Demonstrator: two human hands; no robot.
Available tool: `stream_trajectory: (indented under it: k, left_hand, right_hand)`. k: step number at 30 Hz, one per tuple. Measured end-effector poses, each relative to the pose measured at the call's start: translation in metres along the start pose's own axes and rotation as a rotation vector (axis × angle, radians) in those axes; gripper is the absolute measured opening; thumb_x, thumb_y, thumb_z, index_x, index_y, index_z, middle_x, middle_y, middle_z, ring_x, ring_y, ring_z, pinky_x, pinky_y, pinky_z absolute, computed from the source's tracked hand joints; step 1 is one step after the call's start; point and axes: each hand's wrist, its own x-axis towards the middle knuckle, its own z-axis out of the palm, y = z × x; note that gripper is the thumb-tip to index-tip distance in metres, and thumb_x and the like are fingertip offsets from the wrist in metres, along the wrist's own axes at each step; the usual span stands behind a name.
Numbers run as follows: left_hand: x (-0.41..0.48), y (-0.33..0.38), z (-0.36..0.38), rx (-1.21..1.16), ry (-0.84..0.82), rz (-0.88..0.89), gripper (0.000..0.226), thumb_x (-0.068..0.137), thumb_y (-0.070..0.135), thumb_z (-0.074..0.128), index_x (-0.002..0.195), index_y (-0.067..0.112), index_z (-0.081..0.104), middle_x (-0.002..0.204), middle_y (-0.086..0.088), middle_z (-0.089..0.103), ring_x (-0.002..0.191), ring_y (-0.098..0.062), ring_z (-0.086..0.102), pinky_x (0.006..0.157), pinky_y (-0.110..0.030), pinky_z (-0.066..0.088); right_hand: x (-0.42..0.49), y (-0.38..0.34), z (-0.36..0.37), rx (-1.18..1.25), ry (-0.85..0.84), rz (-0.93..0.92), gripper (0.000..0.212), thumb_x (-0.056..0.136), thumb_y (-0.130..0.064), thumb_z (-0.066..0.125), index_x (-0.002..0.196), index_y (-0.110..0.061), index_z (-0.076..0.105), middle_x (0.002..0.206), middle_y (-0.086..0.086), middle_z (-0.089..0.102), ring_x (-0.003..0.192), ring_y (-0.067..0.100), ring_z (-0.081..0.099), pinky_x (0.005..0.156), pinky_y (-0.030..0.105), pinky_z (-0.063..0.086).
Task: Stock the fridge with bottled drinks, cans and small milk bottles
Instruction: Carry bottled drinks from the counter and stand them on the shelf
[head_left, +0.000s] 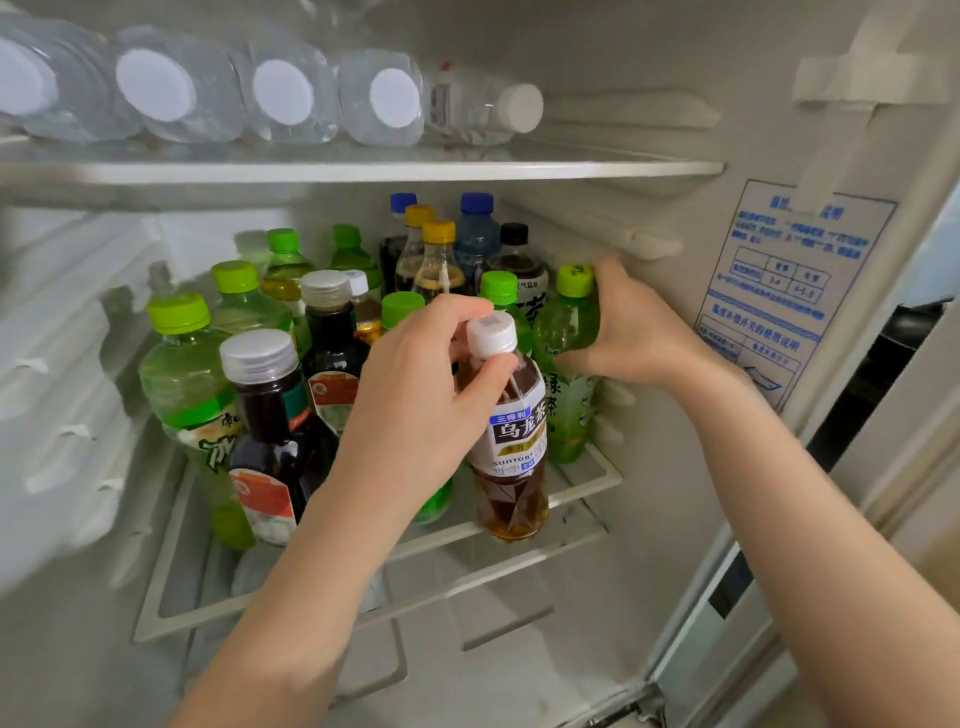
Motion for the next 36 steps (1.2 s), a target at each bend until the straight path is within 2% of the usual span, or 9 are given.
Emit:
stream_trajectory:
  k: [3, 6, 8, 9, 11, 17, 21, 32, 36]
  left_hand:
    - [0.002, -0.003, -0.002, -0.005, 0.001, 0.002, 0.039, 0.082, 0.029, 0.065, 0.12, 0.024, 0.057, 0.114, 0.011, 0.062, 0.102, -0.003, 0.059, 0.082, -0.027, 0.055]
    - [0.003, -0.006, -0.005, -0.013, 0.002, -0.005, 0.038, 0.081, 0.03, 0.064, 0.119, 0.024, 0.057, 0.113, 0.011, 0.062, 0.101, -0.003, 0.06, 0.08, -0.024, 0.055]
    - [0.004, -0.007, -0.006, -0.009, -0.005, -0.004, 0.038, 0.081, 0.031, 0.064, 0.118, 0.025, 0.057, 0.112, 0.013, 0.062, 0.099, -0.001, 0.059, 0.078, -0.02, 0.054]
    - [0.004, -0.008, -0.007, -0.008, -0.01, -0.001, 0.038, 0.081, 0.032, 0.063, 0.118, 0.025, 0.057, 0.112, 0.014, 0.061, 0.099, -0.001, 0.059, 0.078, -0.018, 0.053]
    - [0.004, -0.008, -0.008, -0.013, -0.02, 0.004, 0.039, 0.08, 0.034, 0.061, 0.118, 0.025, 0.056, 0.111, 0.015, 0.061, 0.098, 0.001, 0.059, 0.077, -0.016, 0.052]
    - [0.004, -0.009, -0.009, -0.011, -0.025, 0.001, 0.038, 0.082, 0.033, 0.062, 0.118, 0.025, 0.055, 0.11, 0.018, 0.058, 0.099, 0.001, 0.058, 0.074, -0.011, 0.05]
    - [0.003, -0.009, -0.009, -0.007, -0.03, 0.004, 0.041, 0.08, 0.036, 0.059, 0.119, 0.025, 0.055, 0.111, 0.018, 0.057, 0.1, 0.001, 0.057, 0.075, -0.011, 0.049]
    - [0.001, -0.007, -0.007, -0.004, -0.033, 0.009, 0.04, 0.081, 0.034, 0.06, 0.12, 0.024, 0.054, 0.117, 0.013, 0.06, 0.101, 0.0, 0.057, 0.074, -0.011, 0.049]
    - [0.001, -0.004, -0.006, -0.01, -0.045, 0.011, 0.041, 0.08, 0.037, 0.059, 0.119, 0.025, 0.054, 0.117, 0.012, 0.061, 0.104, -0.002, 0.059, 0.079, -0.021, 0.055]
  right_hand:
    - [0.002, 0.001, -0.002, -0.042, -0.024, 0.03, 0.073, 0.06, -0.021, 0.084, 0.111, -0.022, 0.032, 0.085, -0.015, 0.048, 0.073, -0.001, 0.049, 0.055, 0.018, 0.039]
    - [0.005, -0.004, -0.001, -0.126, -0.083, -0.011, 0.087, 0.064, -0.013, 0.081, 0.129, -0.023, 0.025, 0.094, -0.002, 0.054, 0.077, 0.008, 0.055, 0.06, 0.027, 0.049]
    - [0.01, -0.007, -0.004, -0.252, -0.09, -0.057, 0.092, 0.061, -0.011, 0.081, 0.134, -0.02, 0.025, 0.113, 0.007, 0.052, 0.097, 0.021, 0.054, 0.074, 0.031, 0.048]
    - [0.013, -0.008, -0.005, -0.337, -0.078, -0.08, 0.092, 0.06, -0.011, 0.081, 0.135, -0.017, 0.027, 0.122, 0.01, 0.048, 0.11, 0.026, 0.047, 0.081, 0.033, 0.044]
    - [0.02, -0.009, -0.008, -0.433, -0.076, -0.121, 0.092, 0.059, -0.008, 0.08, 0.137, -0.017, 0.03, 0.132, 0.011, 0.043, 0.12, 0.03, 0.038, 0.089, 0.034, 0.04]
    - [0.03, -0.008, -0.005, -0.403, -0.101, -0.154, 0.092, 0.063, 0.0, 0.075, 0.139, -0.024, 0.029, 0.133, 0.009, 0.043, 0.112, 0.027, 0.049, 0.078, 0.031, 0.044]
    - [0.028, -0.006, -0.003, -0.378, -0.107, -0.148, 0.094, 0.062, -0.002, 0.077, 0.138, -0.027, 0.027, 0.132, 0.009, 0.041, 0.105, 0.027, 0.052, 0.078, 0.037, 0.051]
    - [0.042, 0.002, -0.002, -0.326, -0.107, -0.209, 0.093, 0.064, -0.01, 0.08, 0.14, -0.027, 0.03, 0.133, 0.009, 0.043, 0.117, 0.028, 0.048, 0.094, 0.037, 0.047]
    - [0.049, 0.001, -0.001, -0.33, -0.119, -0.229, 0.092, 0.066, -0.015, 0.081, 0.141, -0.025, 0.03, 0.135, 0.01, 0.042, 0.119, 0.028, 0.047, 0.097, 0.037, 0.045]
